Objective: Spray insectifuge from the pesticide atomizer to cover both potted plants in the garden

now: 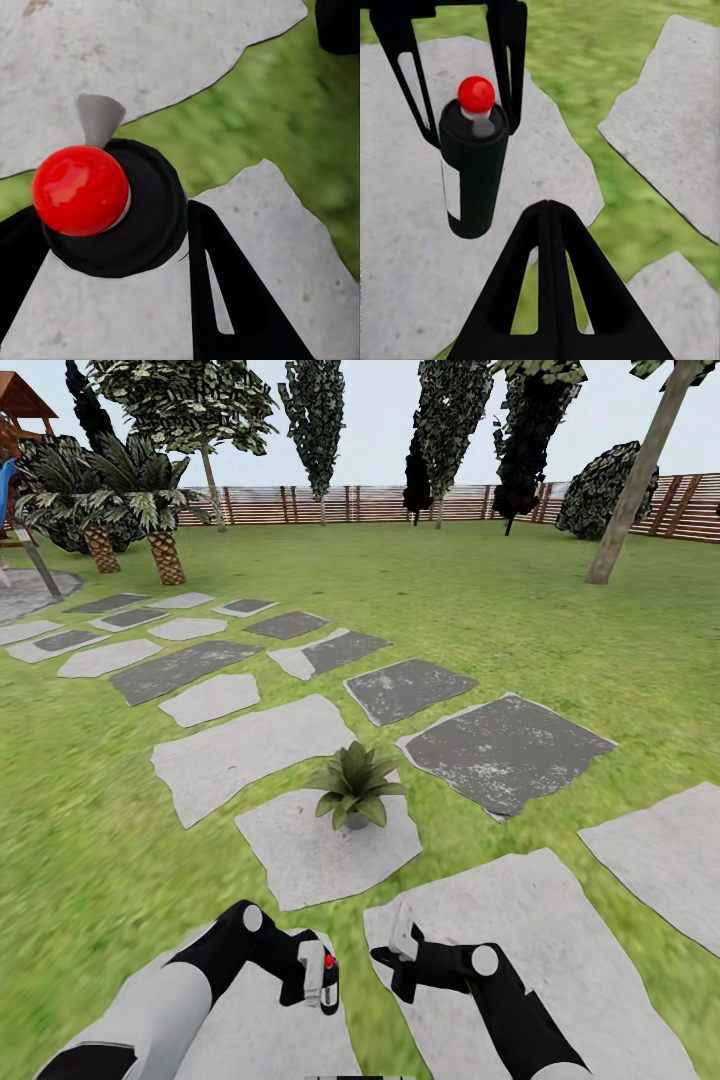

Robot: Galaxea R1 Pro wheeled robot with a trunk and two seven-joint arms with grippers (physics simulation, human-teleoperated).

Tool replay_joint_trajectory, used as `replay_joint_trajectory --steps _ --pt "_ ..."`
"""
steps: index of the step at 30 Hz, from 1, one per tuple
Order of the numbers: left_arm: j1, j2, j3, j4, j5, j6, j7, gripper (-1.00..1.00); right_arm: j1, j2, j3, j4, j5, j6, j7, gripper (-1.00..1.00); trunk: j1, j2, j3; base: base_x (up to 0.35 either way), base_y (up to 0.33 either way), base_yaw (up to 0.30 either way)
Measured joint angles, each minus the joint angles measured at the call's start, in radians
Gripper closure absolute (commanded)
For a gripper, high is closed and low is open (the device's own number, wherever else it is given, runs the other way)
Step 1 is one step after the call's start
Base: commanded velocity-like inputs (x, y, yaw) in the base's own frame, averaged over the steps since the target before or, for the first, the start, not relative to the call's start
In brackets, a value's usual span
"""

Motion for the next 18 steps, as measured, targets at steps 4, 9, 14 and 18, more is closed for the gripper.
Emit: replay_joint_trajectory --steps 4,9,14,18 --pt "0.000 -0.020 0.000 0.000 0.000 0.000 0.004 1.00 0.000 0.002 0.000 0.000 0.000 0.000 0.000 1.00 0.000 0.000 0.000 0.000 0.000 0.000" --pt "0.000 -0.044 -0.003 -0.002 0.000 0.003 0.010 1.00 0.000 0.003 0.000 -0.002 0.000 0.000 0.000 1.00 0.000 0.000 0.000 0.000 0.000 0.000" --pt "0.007 -0.055 0.001 -0.048 0.001 0.004 0.011 1.00 0.000 0.003 0.000 -0.003 0.000 0.000 0.000 1.00 0.000 0.000 0.000 0.000 0.000 0.000" --pt "0.010 -0.056 0.001 -0.065 0.002 0.004 0.011 1.00 0.000 0.004 0.000 -0.003 0.000 0.000 -0.001 1.00 0.000 0.000 0.000 0.000 0.000 0.000"
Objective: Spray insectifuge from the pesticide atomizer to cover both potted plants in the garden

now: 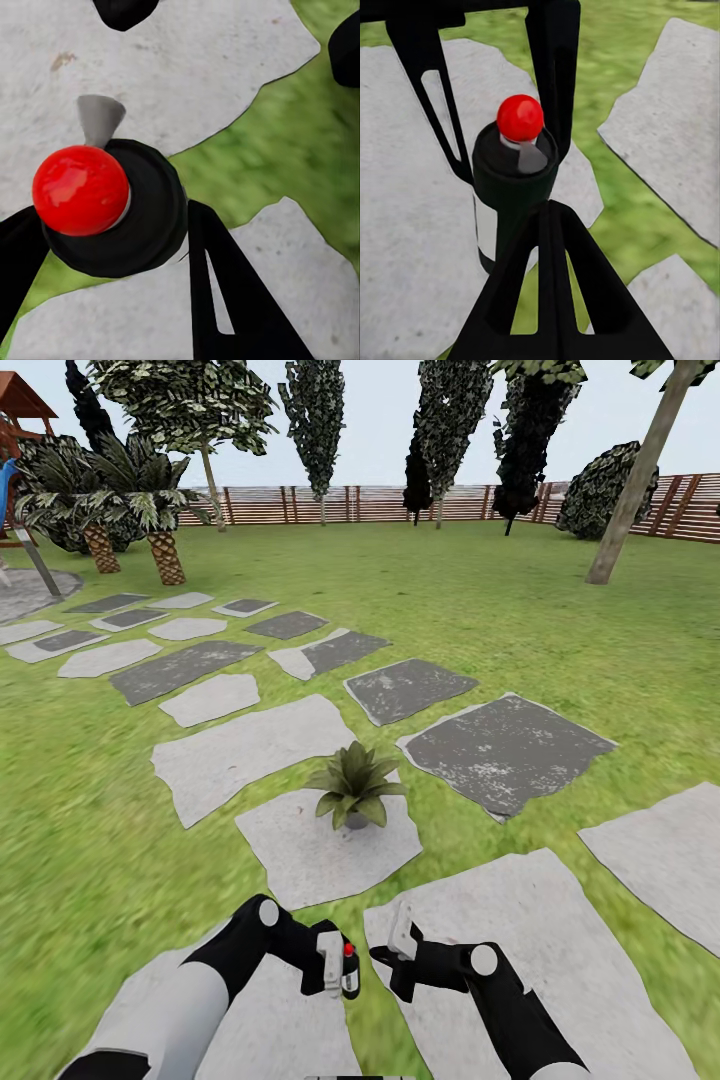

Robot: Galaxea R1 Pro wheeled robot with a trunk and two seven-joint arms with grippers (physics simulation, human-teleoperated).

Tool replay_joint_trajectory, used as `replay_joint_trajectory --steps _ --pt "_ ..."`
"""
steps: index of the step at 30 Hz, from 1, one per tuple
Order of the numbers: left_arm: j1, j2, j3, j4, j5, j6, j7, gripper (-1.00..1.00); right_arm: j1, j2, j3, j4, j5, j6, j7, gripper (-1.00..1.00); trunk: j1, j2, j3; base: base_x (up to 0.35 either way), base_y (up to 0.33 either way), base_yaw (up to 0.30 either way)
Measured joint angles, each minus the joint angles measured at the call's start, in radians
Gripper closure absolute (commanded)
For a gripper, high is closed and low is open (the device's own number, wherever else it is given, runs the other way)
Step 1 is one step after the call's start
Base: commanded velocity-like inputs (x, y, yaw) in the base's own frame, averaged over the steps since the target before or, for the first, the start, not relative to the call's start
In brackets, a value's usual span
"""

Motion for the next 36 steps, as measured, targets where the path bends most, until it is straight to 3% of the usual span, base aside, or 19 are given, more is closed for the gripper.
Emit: replay_joint_trajectory --steps 21,36 --pt "0.009 -0.002 0.000 0.015 0.004 -0.002 0.025 1.00 0.000 0.000 0.000 -0.002 0.000 0.000 -0.001 1.00 0.000 0.000 0.000 0.000 0.000 0.000" --pt "0.010 -0.017 0.000 0.018 0.005 -0.003 0.062 1.00 0.000 0.000 0.000 -0.002 0.000 0.000 -0.001 1.00 0.000 0.000 0.000 0.000 0.000 0.000"
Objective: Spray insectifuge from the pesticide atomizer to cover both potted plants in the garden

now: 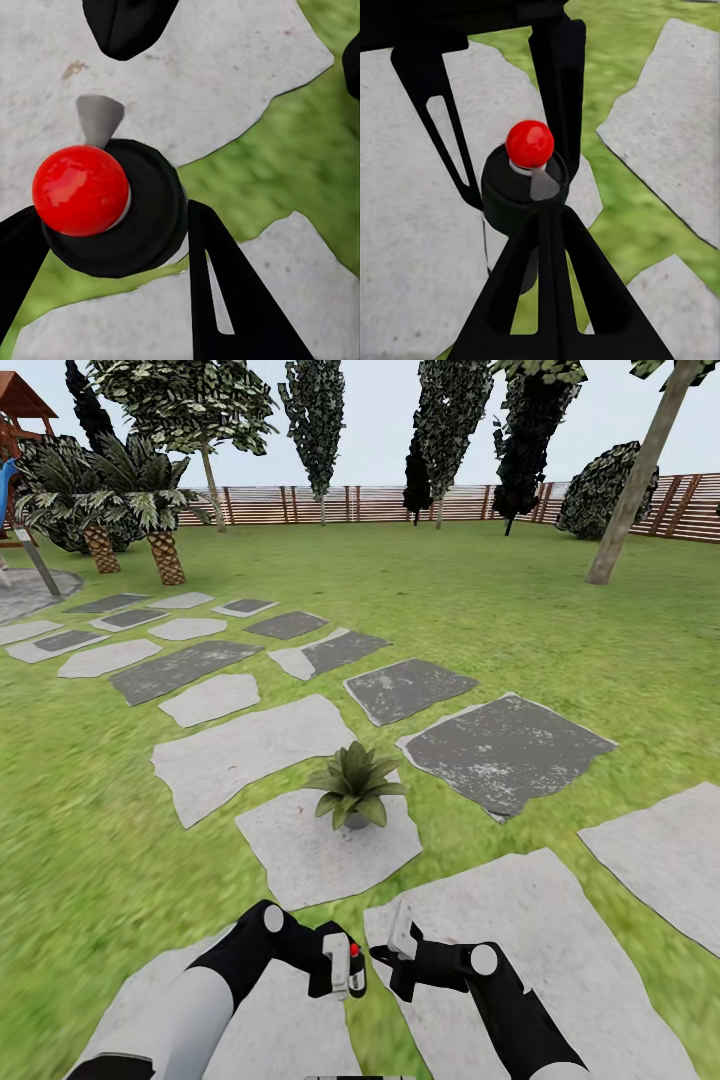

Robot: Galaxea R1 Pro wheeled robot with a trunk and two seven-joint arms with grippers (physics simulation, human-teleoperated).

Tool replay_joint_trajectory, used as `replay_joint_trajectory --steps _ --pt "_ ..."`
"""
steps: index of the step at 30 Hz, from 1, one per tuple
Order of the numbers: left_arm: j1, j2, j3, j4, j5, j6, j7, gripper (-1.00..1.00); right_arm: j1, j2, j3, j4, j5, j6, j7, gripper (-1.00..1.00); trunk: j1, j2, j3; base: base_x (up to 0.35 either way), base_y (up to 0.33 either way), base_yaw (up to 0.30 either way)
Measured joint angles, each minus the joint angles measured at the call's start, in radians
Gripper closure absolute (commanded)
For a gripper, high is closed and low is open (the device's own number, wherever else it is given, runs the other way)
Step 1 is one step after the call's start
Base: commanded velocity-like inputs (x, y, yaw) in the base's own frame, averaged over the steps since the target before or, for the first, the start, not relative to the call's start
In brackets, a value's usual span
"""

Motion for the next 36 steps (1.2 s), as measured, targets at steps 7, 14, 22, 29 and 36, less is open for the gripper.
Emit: replay_joint_trajectory --steps 7,14,22,29,36 --pt "0.000 -0.006 -0.001 0.000 0.002 -0.001 -0.002 1.00 0.000 0.000 0.000 0.000 0.000 0.000 0.000 1.00 0.000 0.000 0.000 0.000 0.000 0.000" --pt "0.000 -0.017 -0.001 0.000 0.002 -0.001 -0.002 1.00 0.000 0.000 0.000 0.000 0.000 0.000 0.000 1.00 0.000 0.000 0.000 0.000 0.000 0.000" --pt "0.000 -0.019 -0.002 0.000 0.002 -0.003 -0.005 1.00 0.000 0.000 0.000 0.000 0.000 0.000 0.000 1.00 0.000 0.000 0.000 0.000 0.000 0.000" --pt "0.001 0.145 -0.006 0.001 -0.004 -0.004 -0.002 1.00 0.000 -0.001 0.000 0.004 0.000 0.000 0.000 1.00 0.000 0.000 0.000 0.000 0.000 0.000" --pt "0.031 0.243 0.004 0.000 -0.003 -0.009 -0.002 1.00 0.000 -0.002 0.000 0.009 0.004 0.001 0.001 1.00 0.000 0.000 0.000 0.000 0.000 0.000"
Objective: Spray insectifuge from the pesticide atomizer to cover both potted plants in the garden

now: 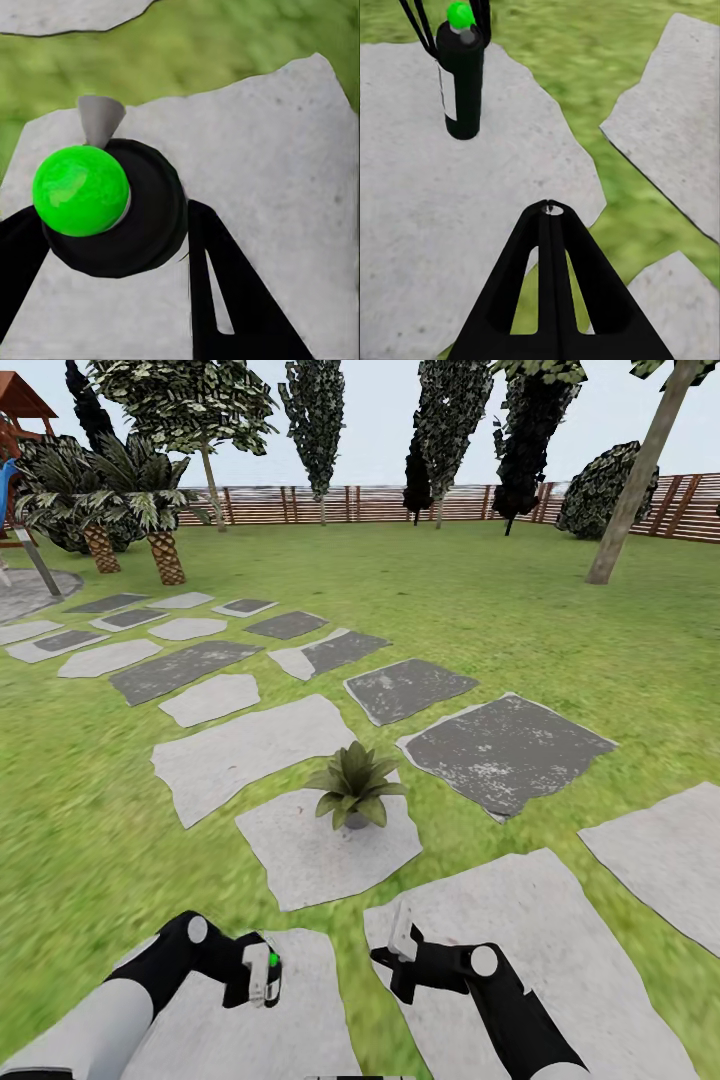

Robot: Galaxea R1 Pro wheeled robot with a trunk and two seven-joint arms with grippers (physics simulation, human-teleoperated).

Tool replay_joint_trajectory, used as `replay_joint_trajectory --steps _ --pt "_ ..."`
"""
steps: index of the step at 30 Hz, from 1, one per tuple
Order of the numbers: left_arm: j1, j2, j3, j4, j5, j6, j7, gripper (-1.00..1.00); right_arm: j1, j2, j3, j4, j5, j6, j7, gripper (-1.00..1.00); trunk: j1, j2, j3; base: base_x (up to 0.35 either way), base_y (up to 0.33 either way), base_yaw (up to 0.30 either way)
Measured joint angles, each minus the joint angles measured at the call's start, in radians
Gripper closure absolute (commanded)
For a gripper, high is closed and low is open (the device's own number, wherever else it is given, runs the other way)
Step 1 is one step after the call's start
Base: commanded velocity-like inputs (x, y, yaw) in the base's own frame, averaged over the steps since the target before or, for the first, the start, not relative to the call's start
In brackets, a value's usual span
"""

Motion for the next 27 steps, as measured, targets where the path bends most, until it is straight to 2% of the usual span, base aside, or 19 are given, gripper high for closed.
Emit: replay_joint_trajectory --steps 1,3,7,10,12,13,15,16,18,19,21,23,27 --pt "0.003 0.024 0.001 0.000 0.000 0.001 0.001 1.00 0.000 -0.001 0.000 0.001 0.002 0.000 0.000 -1.00 0.000 0.000 0.000 0.000 0.000 0.000" --pt "0.005 0.068 0.003 0.000 0.005 0.000 0.001 1.00 0.000 -0.002 -0.001 0.003 0.004 0.000 -0.001 -1.00 0.000 0.000 0.000 0.000 0.000 0.000" --pt "0.007 0.129 0.025 0.001 0.030 0.001 0.010 1.00 0.000 -0.003 -0.004 0.005 0.007 0.001 -0.006 -1.00 0.000 0.000 0.000 0.000 0.000 0.000" --pt "0.008 0.140 0.062 0.000 0.049 0.003 0.047 1.00 0.000 -0.008 -0.008 0.007 0.009 0.001 -0.020 -1.00 0.000 0.000 0.000 0.000 0.000 0.000" --pt "0.008 0.139 0.117 0.000 0.073 0.007 0.089 1.00 0.000 -0.019 -0.009 0.025 0.009 0.001 -0.068 -1.00 0.000 0.000 0.000 0.000 0.000 0.000" --pt "0.008 0.138 0.189 0.000 0.096 0.010 0.130 1.00 0.001 -0.038 -0.008 0.060 0.009 -0.001 -0.136 -1.00 0.000 0.000 0.000 0.000 0.000 0.000" --pt "0.008 0.135 0.307 0.000 0.121 0.015 0.180 1.00 0.001 -0.067 -0.007 0.134 0.005 -0.003 -0.252 -1.00 0.000 0.000 0.000 0.000 0.000 0.000" --pt "0.008 0.133 0.393 0.000 0.132 0.037 0.205 1.00 0.002 -0.086 -0.008 0.202 0.004 -0.004 -0.342 -1.00 0.000 0.000 0.000 0.000 0.000 0.000" --pt "0.006 0.130 0.493 -0.001 0.139 0.111 0.225 1.00 0.002 -0.109 -0.013 0.312 0.002 -0.006 -0.456 -1.00 0.000 0.000 0.000 0.000 0.000 0.000" --pt "0.003 0.128 0.545 -0.003 0.140 0.191 0.241 1.00 0.002 -0.121 -0.018 0.397 0.004 -0.007 -0.538 -1.00 0.000 0.000 0.000 0.000 0.000 0.000" --pt "-0.003 0.125 0.581 -0.007 0.137 0.300 0.265 1.00 0.002 -0.131 -0.028 0.511 0.001 -0.010 -0.669 -1.00 0.000 0.000 0.000 0.000 0.000 0.000" --pt "-0.007 0.124 0.596 -0.010 0.135 0.395 0.276 1.00 0.002 -0.135 -0.046 0.596 -0.009 -0.013 -0.825 -1.00 0.000 0.000 0.000 0.000 0.000 0.000" --pt "-0.021 0.107 0.603 -0.014 0.138 0.543 0.278 1.00 0.003 -0.138 -0.093 0.692 -0.098 -0.015 -1.094 -1.00 0.000 0.000 0.000 0.000 0.000 0.000"
